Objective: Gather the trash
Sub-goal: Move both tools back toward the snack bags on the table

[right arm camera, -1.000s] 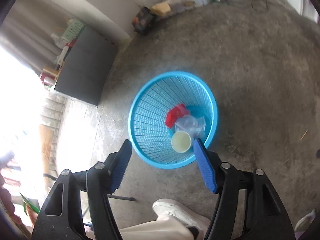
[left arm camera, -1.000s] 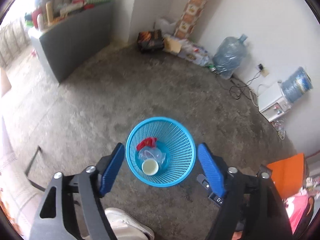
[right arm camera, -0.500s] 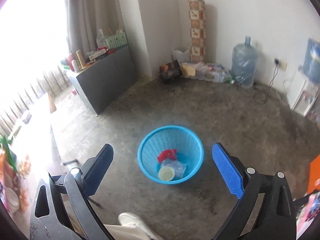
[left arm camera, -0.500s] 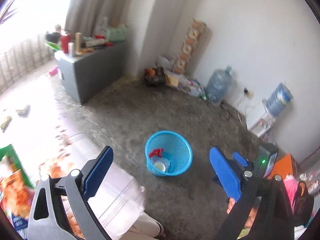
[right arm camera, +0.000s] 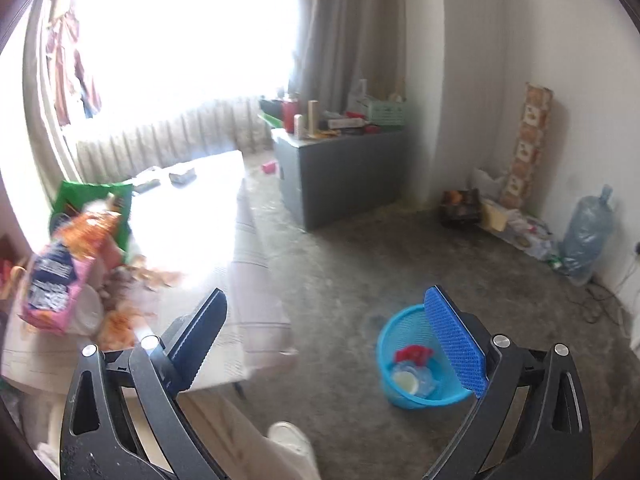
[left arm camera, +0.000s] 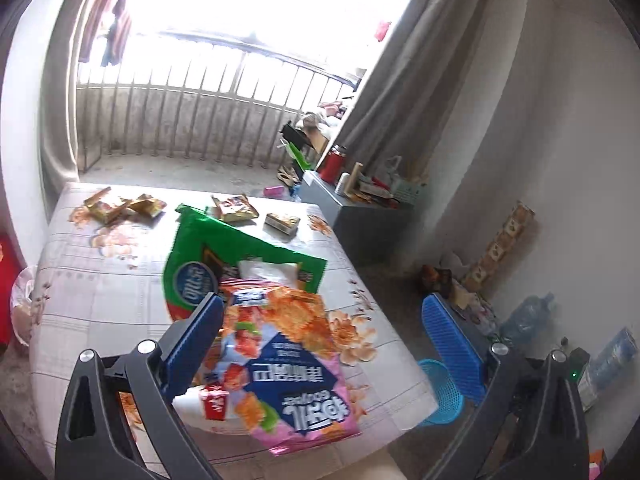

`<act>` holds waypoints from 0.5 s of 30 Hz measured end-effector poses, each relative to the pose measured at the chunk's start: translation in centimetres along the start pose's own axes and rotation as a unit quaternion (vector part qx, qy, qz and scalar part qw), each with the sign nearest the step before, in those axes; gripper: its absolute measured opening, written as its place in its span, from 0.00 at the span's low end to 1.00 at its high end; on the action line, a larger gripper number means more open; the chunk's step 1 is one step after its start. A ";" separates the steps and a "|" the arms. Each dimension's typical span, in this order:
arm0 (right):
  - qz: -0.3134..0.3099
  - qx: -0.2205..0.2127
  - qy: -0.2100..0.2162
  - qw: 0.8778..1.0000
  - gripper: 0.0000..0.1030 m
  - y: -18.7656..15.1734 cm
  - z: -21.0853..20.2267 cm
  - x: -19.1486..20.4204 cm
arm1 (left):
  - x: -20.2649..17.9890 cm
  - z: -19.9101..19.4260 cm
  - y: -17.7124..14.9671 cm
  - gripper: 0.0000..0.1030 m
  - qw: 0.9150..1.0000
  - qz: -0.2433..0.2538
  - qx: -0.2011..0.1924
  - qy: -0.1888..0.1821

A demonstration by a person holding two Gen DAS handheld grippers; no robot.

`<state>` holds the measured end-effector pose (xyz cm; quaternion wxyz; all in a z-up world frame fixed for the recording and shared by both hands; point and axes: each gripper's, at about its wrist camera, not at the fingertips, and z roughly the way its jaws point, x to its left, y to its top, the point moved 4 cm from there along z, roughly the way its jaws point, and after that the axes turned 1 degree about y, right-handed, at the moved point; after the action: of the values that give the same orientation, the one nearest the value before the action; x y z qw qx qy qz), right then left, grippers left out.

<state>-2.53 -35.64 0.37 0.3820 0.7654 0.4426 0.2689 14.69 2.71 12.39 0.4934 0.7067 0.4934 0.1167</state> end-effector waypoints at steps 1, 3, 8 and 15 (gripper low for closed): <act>0.009 -0.001 0.027 1.000 0.92 0.5 0.0 0.7 | 1.2 -0.5 -0.3 0.94 1.000 -0.003 -0.004 0.010; 0.033 0.006 0.090 0.995 0.92 1.3 0.3 1.9 | 2.7 -1.0 -1.3 0.95 1.000 -0.006 -0.005 0.021; 0.102 0.067 0.283 0.951 0.79 2.3 2.2 5.8 | 4.7 -0.4 -3.8 0.95 0.999 -0.014 0.013 0.031; 0.179 0.205 0.461 0.844 0.50 1.1 5.6 15.0 | 5.9 1.7 -5.2 0.94 0.999 -0.014 0.023 0.032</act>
<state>9.14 -24.74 -0.78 -0.0869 0.6798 0.4681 0.5579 15.65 6.64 5.42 0.4626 0.7071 0.5211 0.1206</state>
